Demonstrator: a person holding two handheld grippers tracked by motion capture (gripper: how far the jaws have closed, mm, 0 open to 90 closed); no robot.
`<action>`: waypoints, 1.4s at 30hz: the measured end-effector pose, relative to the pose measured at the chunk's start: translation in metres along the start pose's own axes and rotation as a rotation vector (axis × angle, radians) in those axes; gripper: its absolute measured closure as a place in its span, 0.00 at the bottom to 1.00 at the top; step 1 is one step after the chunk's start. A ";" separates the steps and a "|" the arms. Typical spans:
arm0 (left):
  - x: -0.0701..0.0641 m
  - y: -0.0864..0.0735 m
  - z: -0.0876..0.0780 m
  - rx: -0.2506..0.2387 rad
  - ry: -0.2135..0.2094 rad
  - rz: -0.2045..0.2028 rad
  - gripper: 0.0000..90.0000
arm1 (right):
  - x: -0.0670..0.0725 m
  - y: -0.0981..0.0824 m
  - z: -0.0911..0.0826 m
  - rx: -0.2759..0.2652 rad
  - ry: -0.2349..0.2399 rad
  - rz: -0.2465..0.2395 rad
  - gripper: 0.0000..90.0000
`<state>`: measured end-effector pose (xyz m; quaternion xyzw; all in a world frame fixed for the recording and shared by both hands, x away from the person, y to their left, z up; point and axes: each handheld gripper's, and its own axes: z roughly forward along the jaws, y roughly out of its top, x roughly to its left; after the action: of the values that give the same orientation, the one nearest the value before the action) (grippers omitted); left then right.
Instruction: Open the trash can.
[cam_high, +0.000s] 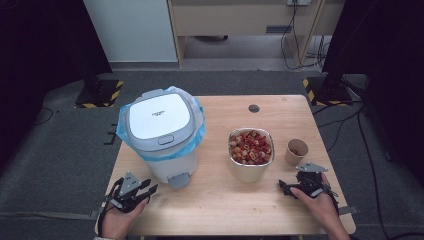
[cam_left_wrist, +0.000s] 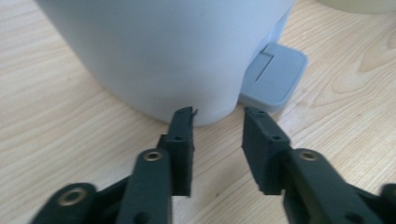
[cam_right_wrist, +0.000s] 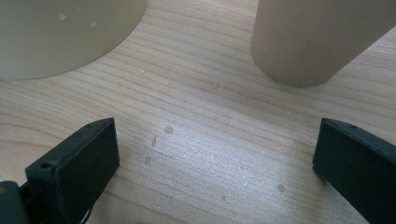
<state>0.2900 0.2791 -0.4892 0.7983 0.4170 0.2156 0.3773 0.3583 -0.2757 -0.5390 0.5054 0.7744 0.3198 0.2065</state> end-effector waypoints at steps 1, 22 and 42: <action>-0.003 0.003 0.001 -0.003 -0.008 0.018 0.74 | 0.000 0.000 0.000 0.000 0.001 0.000 0.01; -0.037 0.029 0.020 -0.023 -0.037 0.171 1.00 | 0.000 0.000 0.000 -0.001 0.004 -0.006 0.01; -0.059 0.043 0.057 0.051 -0.010 0.311 1.00 | 0.001 -0.001 -0.001 0.000 0.007 -0.007 0.01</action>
<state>0.3160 0.1900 -0.4934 0.8637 0.2917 0.2567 0.3209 0.3570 -0.2755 -0.5390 0.5014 0.7769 0.3210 0.2048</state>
